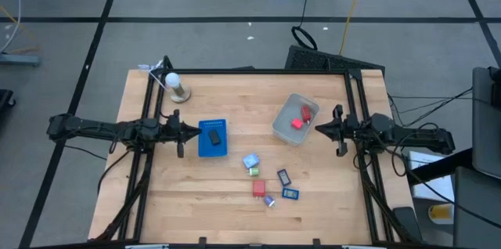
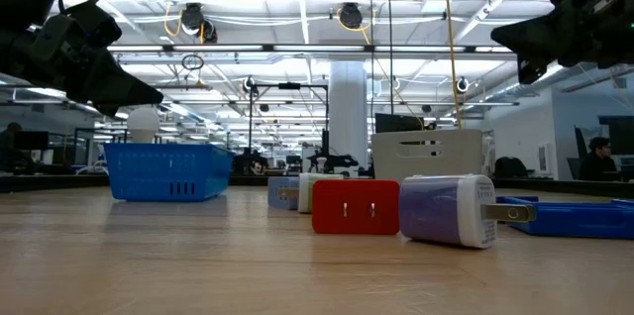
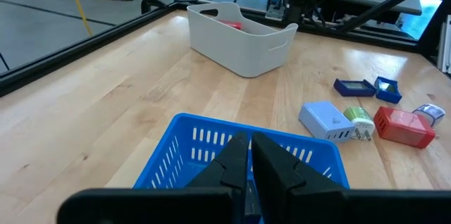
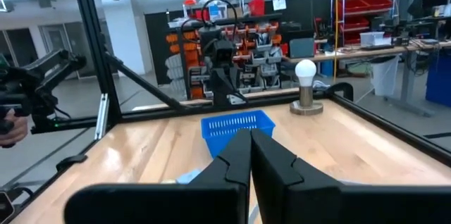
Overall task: Pick & Place Office items
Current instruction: Put the purple charger adapter into the gray bin
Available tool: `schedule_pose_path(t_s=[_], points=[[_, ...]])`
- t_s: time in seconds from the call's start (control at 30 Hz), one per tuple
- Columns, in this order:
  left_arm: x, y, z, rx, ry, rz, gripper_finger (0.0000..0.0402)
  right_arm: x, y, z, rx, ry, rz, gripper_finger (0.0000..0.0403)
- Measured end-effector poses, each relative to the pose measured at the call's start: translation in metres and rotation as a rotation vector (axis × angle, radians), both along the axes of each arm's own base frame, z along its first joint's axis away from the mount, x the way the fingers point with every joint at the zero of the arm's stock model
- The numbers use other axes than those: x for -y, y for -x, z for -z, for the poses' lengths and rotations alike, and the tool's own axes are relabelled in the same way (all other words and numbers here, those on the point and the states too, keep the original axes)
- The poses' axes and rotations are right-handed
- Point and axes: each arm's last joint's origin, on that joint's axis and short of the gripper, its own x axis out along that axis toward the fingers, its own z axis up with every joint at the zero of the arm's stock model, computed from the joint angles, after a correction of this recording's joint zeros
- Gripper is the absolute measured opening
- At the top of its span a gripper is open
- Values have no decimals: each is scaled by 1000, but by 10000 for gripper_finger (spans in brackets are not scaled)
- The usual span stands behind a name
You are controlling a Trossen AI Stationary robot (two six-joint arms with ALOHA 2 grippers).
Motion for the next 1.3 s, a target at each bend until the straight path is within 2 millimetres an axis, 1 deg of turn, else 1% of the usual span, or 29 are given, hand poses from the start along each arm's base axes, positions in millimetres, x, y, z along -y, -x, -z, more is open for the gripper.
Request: schedule_pose_path(t_s=[0.5, 0.83, 0.97, 1.13, 1.3], points=[[0, 0, 0, -2, -15, 4, 21, 0, 0, 3, -30, -2, 0, 4], [0, 0, -1, 17, 35, -10, 21, 0, 0, 3, -30, -4, 0, 4], [0, 0, -1, 16, 13, -15, 21, 0, -1, 2, -22, -36, -7, 4], [-1, 0, -1, 17, 2, -49, 21, -3, -7, 6, -118, -27, -37, 4], [-1, 0, -1, 18, 5, -54, 21, -10, -20, -14, -193, 10, -91, 4]])
